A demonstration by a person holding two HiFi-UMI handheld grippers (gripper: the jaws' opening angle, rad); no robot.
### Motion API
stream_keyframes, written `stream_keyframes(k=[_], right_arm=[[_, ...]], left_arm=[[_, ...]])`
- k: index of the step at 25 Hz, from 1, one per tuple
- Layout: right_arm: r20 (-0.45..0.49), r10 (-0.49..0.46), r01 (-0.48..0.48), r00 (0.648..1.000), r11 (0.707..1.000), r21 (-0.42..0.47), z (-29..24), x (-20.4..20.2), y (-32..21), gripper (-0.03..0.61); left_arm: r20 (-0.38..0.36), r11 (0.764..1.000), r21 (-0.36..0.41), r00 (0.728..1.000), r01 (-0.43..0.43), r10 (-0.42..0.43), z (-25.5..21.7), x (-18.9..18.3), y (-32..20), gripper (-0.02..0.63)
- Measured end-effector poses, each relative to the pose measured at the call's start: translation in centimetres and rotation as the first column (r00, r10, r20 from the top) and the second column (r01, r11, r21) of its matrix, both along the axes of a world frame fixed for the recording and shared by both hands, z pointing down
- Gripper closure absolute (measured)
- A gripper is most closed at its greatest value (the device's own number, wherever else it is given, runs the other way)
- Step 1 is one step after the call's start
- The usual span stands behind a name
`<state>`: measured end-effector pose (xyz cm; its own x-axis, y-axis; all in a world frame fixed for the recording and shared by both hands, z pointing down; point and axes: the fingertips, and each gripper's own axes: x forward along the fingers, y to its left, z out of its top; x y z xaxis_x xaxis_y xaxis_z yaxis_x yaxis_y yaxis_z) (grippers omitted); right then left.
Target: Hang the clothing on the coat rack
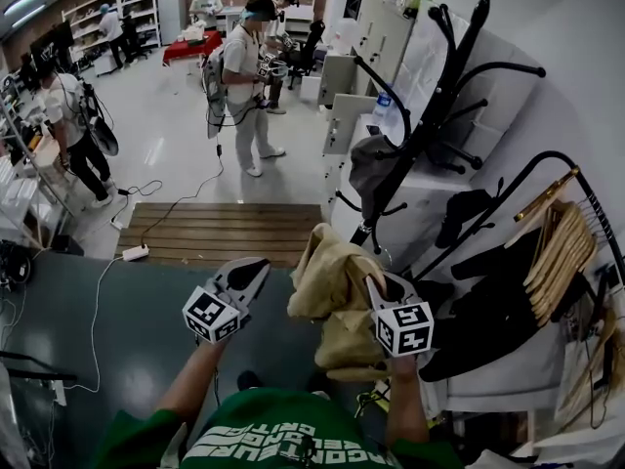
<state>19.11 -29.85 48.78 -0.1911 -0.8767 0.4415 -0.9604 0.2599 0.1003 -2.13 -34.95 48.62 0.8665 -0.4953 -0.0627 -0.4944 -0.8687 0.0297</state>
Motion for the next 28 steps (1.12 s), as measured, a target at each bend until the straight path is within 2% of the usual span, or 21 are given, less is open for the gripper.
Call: stream_keyframes(k=[19, 28], right_arm=[[-0.001, -0.041, 0.041, 0.999, 0.999, 0.030, -3.2, 0.1, -3.4, 0.523], [-0.001, -0.080, 0.080, 0.997, 0.995, 0.062, -7.2, 0.1, -6.1, 0.522]], left_arm=[[-0.015, 1.000, 0.007, 1.000, 0.006, -0.005, -0.2, 0.7, -0.9, 0.611], [-0.023, 1.000, 0.005, 1.000, 0.005, -0.005, -0.4, 1.1, -1.3, 0.611]])
